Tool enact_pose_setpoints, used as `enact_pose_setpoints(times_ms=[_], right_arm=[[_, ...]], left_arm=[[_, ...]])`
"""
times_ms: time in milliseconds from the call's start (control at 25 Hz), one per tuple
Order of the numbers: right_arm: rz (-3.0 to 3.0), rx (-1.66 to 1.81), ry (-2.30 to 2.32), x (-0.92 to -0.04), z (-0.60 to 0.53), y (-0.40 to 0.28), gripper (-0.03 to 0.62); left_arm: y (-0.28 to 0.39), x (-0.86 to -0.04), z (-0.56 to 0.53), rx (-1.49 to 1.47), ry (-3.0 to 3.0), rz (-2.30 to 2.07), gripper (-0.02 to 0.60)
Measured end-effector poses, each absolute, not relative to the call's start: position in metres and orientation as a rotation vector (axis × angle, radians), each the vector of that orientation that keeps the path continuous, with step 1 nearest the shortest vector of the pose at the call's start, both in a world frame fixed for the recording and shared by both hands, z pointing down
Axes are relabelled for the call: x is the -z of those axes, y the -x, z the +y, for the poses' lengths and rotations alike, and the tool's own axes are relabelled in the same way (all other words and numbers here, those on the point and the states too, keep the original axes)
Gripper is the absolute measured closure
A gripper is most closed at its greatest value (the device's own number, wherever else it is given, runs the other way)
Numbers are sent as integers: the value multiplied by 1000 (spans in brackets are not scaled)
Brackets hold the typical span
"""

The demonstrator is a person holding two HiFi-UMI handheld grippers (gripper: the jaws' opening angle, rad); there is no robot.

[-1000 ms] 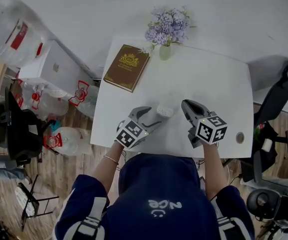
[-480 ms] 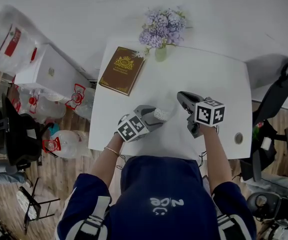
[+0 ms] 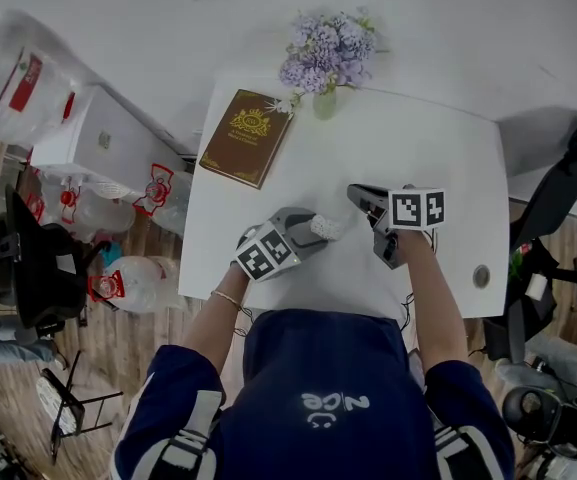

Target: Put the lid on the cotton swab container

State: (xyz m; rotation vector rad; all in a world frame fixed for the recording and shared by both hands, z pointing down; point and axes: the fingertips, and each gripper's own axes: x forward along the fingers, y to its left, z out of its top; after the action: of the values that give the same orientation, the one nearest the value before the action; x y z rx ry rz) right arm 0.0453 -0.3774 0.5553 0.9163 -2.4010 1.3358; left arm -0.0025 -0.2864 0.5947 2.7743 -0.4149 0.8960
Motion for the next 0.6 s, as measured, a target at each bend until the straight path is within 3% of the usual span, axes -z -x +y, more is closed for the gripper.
enact_pose_setpoints(times_ms=[600], right_arm=[[-2464,-1313,-807,-542,-352,-31,538]], left_arm=[[3,-598,-287,-850,-2748,-433,314]])
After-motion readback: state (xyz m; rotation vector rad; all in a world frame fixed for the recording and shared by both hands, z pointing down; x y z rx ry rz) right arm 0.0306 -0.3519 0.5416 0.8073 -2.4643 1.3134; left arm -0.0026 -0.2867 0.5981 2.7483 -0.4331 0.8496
